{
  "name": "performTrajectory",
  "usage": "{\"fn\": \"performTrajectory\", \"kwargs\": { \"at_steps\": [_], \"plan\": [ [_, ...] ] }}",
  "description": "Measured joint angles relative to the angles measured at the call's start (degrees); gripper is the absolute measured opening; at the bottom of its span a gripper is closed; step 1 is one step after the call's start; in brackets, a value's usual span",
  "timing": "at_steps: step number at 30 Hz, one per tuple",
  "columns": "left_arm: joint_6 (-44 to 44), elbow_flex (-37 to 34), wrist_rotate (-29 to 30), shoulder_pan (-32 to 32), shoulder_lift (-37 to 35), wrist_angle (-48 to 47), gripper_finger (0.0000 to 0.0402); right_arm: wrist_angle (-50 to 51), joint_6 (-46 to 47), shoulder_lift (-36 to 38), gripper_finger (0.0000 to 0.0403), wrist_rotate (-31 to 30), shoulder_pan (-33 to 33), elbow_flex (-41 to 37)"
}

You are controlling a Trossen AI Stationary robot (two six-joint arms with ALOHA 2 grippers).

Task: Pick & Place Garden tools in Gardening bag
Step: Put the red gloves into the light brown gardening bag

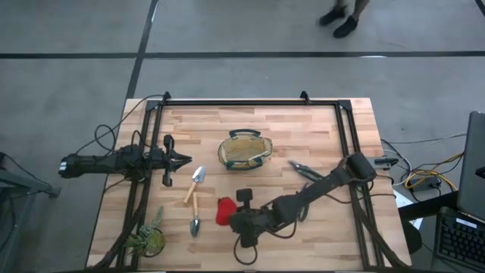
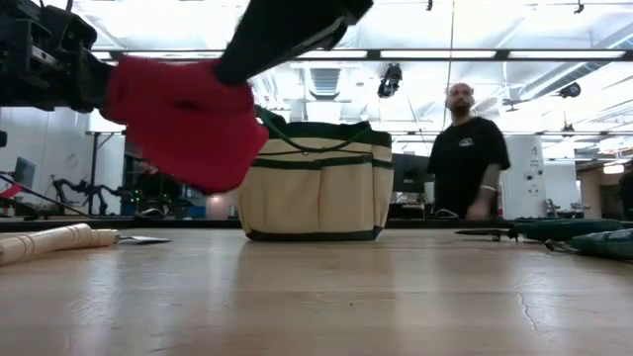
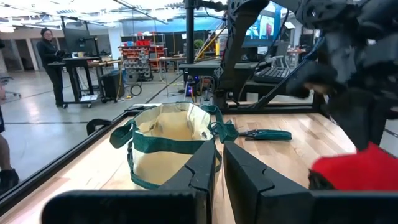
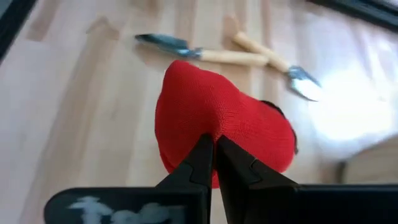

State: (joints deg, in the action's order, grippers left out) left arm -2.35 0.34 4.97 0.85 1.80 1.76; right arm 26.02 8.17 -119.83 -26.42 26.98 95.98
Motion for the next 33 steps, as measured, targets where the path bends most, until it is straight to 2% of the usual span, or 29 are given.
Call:
{"fn": "performTrajectory", "kwargs": {
  "at_steps": [13, 18, 33],
  "plan": [
    [0.0, 0.0, 0.03, 0.02, 0.68, 0.09, 0.0037, 6.0, -1.1, 9.82, 0.0008, -8.2, -0.19, -0.13],
    [-0.01, -0.01, 0.03, 0.01, 0.68, 0.09, 0.0037, 7.6, -1.29, 12.86, 0.0008, -8.6, -0.25, -0.34],
    [0.0, 0.0, 0.03, 0.0, 0.8, 0.04, 0.0037, 12.69, -1.24, 14.89, 0.0008, -11.31, -2.19, -0.44]
  ]
}}
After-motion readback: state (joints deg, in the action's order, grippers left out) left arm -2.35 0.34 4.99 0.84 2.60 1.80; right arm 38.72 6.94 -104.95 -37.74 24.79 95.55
